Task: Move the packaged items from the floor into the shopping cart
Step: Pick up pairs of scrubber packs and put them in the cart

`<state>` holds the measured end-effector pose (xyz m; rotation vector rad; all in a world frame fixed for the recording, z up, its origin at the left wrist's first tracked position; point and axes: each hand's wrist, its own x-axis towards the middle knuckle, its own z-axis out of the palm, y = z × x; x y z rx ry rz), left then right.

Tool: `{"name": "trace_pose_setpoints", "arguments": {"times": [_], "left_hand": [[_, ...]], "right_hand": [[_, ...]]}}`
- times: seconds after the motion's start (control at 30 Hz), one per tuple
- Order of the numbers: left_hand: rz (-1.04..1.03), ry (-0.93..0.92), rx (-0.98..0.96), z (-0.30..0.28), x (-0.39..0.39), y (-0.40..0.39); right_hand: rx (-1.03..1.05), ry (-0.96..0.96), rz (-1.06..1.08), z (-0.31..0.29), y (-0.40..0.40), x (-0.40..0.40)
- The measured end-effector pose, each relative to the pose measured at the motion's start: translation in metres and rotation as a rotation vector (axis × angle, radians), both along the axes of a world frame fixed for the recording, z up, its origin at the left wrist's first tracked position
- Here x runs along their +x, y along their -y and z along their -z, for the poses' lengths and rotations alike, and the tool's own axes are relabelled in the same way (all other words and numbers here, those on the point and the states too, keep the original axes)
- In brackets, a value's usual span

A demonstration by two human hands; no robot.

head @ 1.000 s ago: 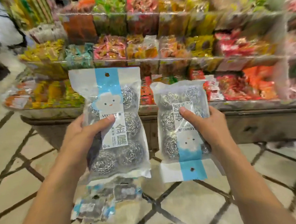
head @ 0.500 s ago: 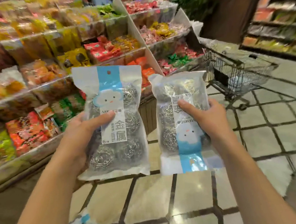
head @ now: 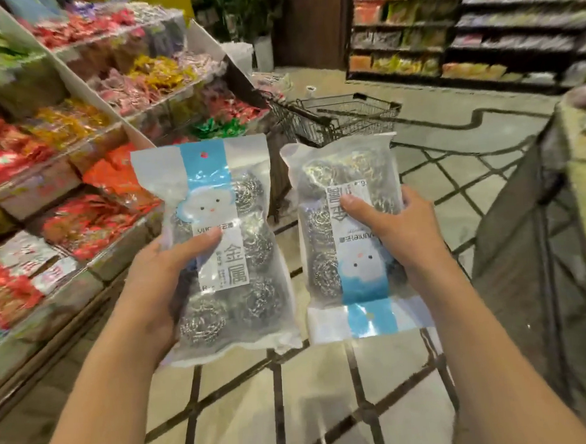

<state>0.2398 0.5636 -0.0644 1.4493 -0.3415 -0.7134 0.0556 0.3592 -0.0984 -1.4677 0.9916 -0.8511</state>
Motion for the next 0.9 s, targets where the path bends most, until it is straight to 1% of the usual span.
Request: {"name": "trace_pose_setpoints", "arguments": {"times": [0.1, 0.23, 0.5, 0.63, 0.9], "left_hand": [[0.065, 0.022, 0.029, 0.007, 0.006, 0.059], [0.120, 0.004, 0.078, 0.023, 0.031, 0.142], [0.247, -0.041, 0.067, 0.046, 0.093, 0.322], [0.266, -0.016, 0.054, 0.048, 0.112, 0.401], [0.261, -0.001, 0.101, 0.061, 0.138, 0.547]], "right_hand": [[0.034, 0.004, 0.044, 0.009, 0.045, -0.007], [0.014, -0.027, 0.121, 0.024, 0.113, -0.002], [0.049, -0.077, 0.244, 0.029, 0.267, 0.034], [0.069, -0.055, 0.286, 0.026, 0.333, 0.047], [0.142, 0.024, 0.267, 0.036, 0.468, 0.058]]}}
